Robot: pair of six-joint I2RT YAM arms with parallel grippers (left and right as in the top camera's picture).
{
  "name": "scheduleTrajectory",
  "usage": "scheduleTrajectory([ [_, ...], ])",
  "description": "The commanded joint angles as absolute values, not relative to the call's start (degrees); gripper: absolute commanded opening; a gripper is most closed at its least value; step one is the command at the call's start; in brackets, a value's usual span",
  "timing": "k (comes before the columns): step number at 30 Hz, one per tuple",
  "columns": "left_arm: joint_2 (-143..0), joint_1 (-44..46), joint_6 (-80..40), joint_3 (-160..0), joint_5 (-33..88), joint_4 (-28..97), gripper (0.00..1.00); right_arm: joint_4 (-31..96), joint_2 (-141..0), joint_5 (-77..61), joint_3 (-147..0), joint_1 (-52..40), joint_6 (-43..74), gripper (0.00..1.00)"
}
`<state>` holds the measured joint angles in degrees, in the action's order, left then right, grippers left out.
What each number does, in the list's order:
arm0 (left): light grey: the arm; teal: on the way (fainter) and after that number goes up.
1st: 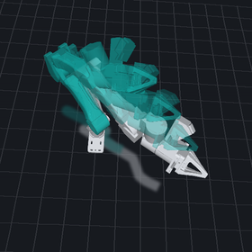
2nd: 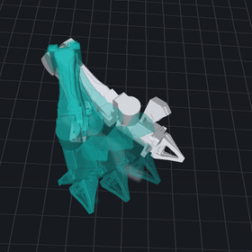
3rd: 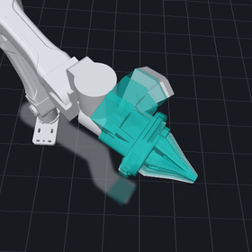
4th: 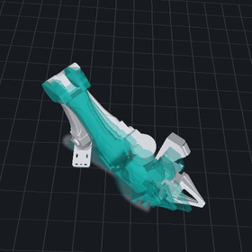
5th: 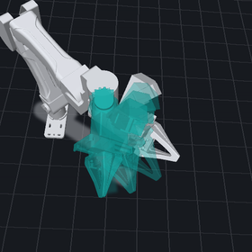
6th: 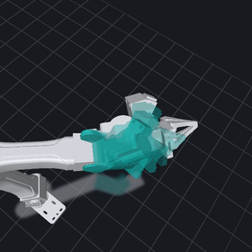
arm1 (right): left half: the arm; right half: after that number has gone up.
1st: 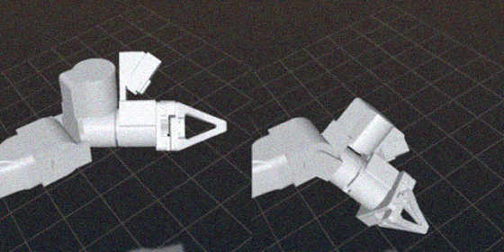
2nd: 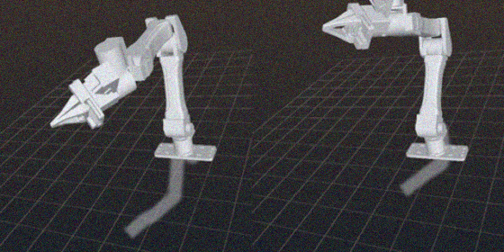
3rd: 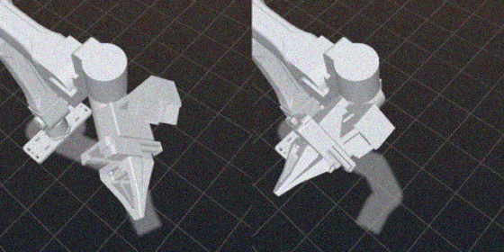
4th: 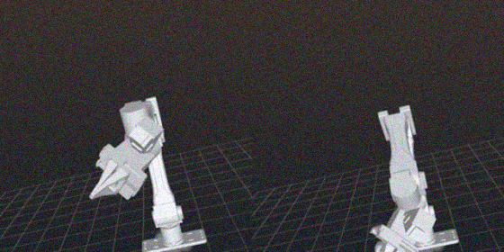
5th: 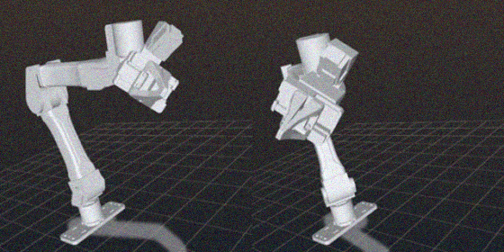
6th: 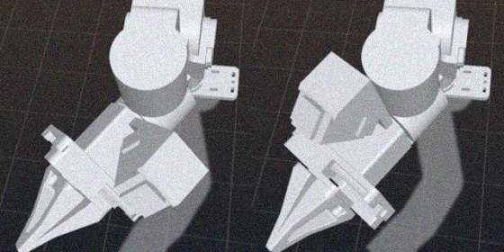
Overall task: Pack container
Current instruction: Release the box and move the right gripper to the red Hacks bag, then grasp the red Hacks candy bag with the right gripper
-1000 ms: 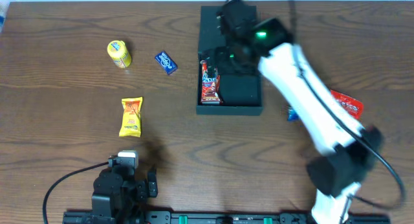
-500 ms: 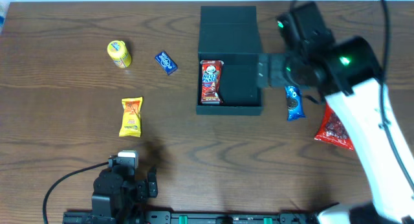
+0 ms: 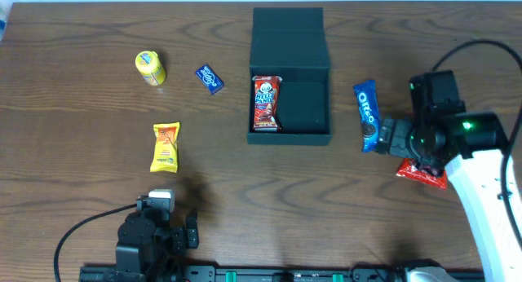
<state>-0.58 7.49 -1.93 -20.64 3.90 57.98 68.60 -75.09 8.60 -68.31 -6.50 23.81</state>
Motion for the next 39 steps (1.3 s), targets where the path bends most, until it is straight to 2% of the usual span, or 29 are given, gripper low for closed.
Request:
scheduleTrajectory([
  [1,-0.2,7.1,-2.6,-18.9,3.4,59.3,0.95,66.3,-74.7,9.2,-63.8,-3.1,24.1,0.99],
  [6,-0.2,7.1,-2.6,-18.9,3.4,59.3,0.95,61.0,-74.7,7.5,-57.5,1.6,19.2,0.99],
  [16,-0.2,7.1,-2.6,-18.9,3.4,59.3,0.96,56.9,-74.8,7.5,-54.3,10.7,19.1,0.99],
  [21,-0.2,7.1,-2.6,-18.9,3.4,59.3,0.96,52.4,-76.5,0.5,-54.3,13.8,9.1,0.99],
  [24,-0.2,7.1,-2.6,-18.9,3.4,59.3,0.95,50.0,-78.9,-1.4,-54.3,15.5,7.1,0.99],
  [39,-0.2,7.1,-2.6,-18.9,3.4,59.3,0.96,40.1,-92.2,-1.3,-54.3,17.5,1.6,0.99],
])
